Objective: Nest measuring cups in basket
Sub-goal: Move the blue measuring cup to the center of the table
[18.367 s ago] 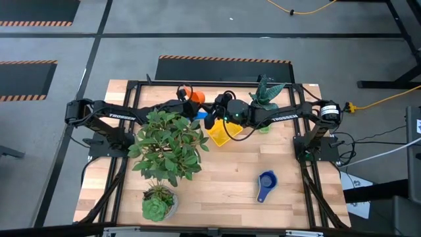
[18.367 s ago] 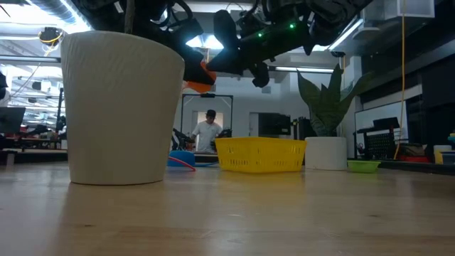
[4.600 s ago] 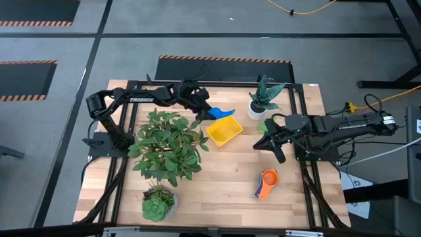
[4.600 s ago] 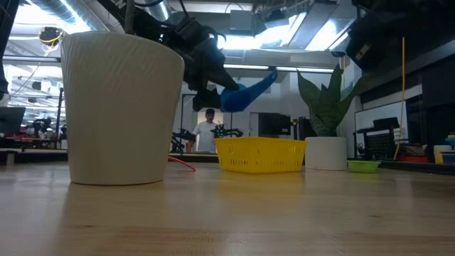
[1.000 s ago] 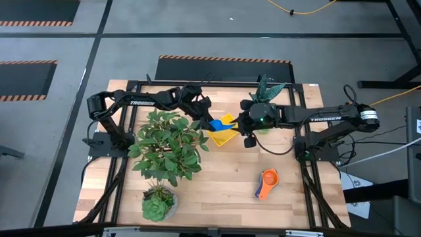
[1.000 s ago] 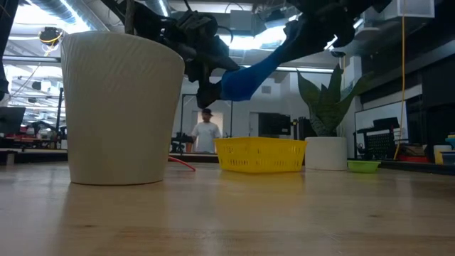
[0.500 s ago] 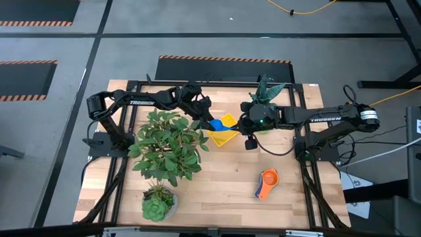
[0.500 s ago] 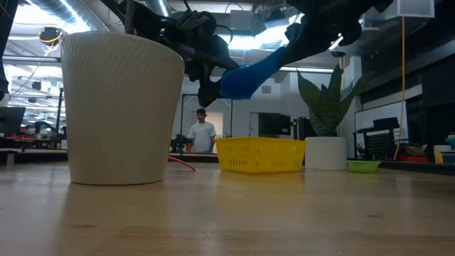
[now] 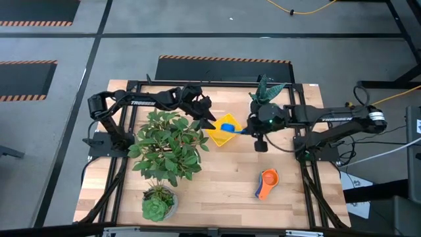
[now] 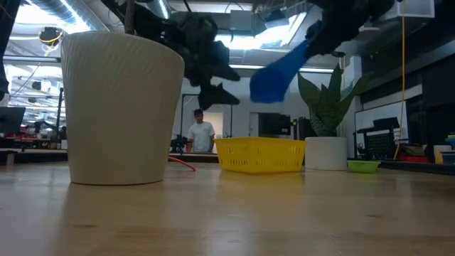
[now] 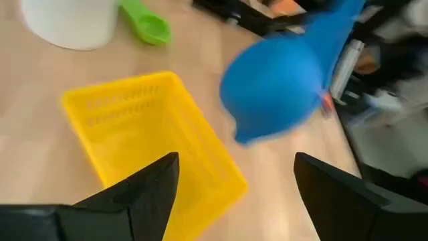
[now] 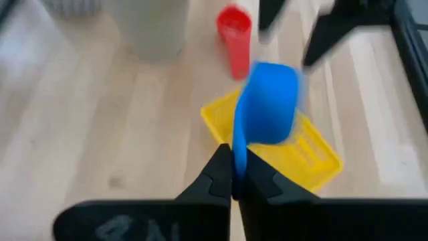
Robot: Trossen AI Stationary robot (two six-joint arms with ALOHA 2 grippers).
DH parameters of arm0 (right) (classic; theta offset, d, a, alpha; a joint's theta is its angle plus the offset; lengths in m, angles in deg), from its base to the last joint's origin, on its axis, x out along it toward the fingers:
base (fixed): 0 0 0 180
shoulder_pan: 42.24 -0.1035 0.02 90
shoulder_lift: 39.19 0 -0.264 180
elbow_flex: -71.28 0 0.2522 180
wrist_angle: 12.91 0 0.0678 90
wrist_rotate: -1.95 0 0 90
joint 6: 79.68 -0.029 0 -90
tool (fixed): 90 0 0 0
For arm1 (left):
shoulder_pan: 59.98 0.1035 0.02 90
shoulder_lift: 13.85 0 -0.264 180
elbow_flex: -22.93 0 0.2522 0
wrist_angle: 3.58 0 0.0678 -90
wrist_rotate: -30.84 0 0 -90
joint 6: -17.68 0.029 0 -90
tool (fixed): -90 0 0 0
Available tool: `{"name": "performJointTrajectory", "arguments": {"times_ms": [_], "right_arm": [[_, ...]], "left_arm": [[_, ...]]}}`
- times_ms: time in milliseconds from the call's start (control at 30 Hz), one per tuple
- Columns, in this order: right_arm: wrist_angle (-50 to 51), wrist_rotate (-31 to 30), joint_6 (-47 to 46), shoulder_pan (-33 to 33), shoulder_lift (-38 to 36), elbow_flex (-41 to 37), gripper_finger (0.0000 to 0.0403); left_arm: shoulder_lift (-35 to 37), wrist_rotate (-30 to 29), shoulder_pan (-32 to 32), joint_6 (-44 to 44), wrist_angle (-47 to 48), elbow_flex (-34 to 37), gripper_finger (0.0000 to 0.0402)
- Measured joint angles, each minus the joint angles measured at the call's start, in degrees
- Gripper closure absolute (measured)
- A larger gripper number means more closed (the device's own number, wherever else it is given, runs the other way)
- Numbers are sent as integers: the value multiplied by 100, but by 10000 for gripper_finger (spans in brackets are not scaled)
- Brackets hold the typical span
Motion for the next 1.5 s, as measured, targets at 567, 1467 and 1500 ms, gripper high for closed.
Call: {"name": "performJointTrajectory", "arguments": {"times_ms": [567, 1467, 1500], "right_arm": [[1252, 836, -3940, -726, -325, -541, 396], [-3350, 1691, -5975, -920, -294, -3114, 393], [-3371, 1691, -5979, -920, -294, -3128, 392]], "left_arm": [[31, -479, -171, -12, -98, -20, 112], [31, -477, -211, -28, -102, -20, 111], [31, -477, -211, -28, -102, -20, 111]]}}
